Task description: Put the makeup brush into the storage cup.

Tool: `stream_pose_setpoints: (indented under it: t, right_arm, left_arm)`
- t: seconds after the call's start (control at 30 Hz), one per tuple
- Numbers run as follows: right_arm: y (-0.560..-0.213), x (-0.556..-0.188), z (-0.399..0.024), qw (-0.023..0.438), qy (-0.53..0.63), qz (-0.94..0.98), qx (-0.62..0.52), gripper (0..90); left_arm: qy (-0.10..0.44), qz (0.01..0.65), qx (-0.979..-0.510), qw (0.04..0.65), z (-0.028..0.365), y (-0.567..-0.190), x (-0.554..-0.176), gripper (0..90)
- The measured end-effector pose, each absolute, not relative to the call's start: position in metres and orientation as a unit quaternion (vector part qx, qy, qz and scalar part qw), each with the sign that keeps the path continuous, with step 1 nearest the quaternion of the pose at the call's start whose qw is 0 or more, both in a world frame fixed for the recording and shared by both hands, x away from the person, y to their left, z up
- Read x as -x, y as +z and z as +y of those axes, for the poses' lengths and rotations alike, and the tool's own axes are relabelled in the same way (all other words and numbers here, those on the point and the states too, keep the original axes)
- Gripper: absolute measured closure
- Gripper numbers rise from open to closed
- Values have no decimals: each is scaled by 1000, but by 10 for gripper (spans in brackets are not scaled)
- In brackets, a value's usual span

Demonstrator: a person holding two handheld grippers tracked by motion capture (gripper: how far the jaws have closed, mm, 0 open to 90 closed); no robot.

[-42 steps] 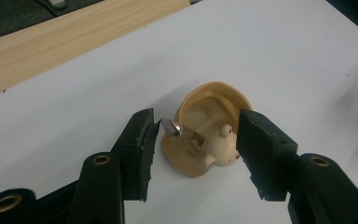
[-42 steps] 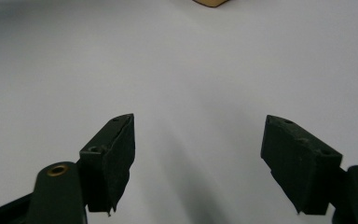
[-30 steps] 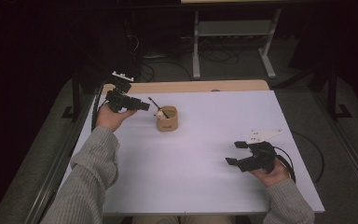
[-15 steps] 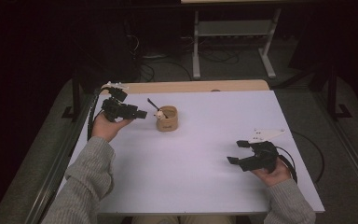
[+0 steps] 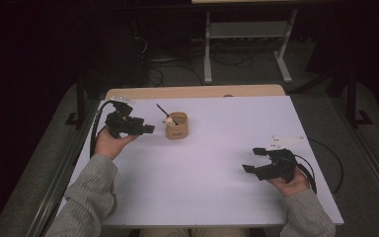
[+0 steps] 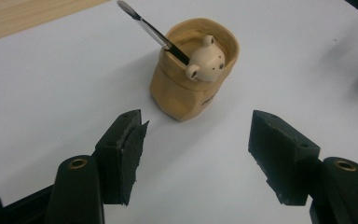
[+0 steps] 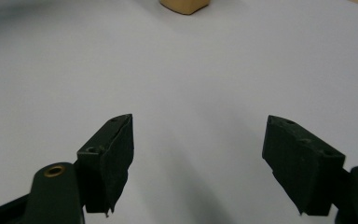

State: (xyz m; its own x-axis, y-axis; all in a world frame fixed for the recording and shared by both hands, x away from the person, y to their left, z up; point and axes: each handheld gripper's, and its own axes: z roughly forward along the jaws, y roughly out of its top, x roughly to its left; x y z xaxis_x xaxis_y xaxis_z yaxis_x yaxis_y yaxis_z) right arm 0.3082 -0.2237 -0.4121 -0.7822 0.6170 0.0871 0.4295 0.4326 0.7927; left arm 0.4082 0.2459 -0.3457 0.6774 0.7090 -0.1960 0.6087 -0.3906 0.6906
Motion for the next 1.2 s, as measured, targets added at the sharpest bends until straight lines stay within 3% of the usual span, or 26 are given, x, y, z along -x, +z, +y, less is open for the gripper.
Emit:
stream_pose_setpoints:
  t: [1.2]
  right_arm:
    - [-414, -309, -226, 112, 425, 839, -320, 237]
  left_arm:
    - [70, 376, -827, 413, 246, -368, -366, 299]
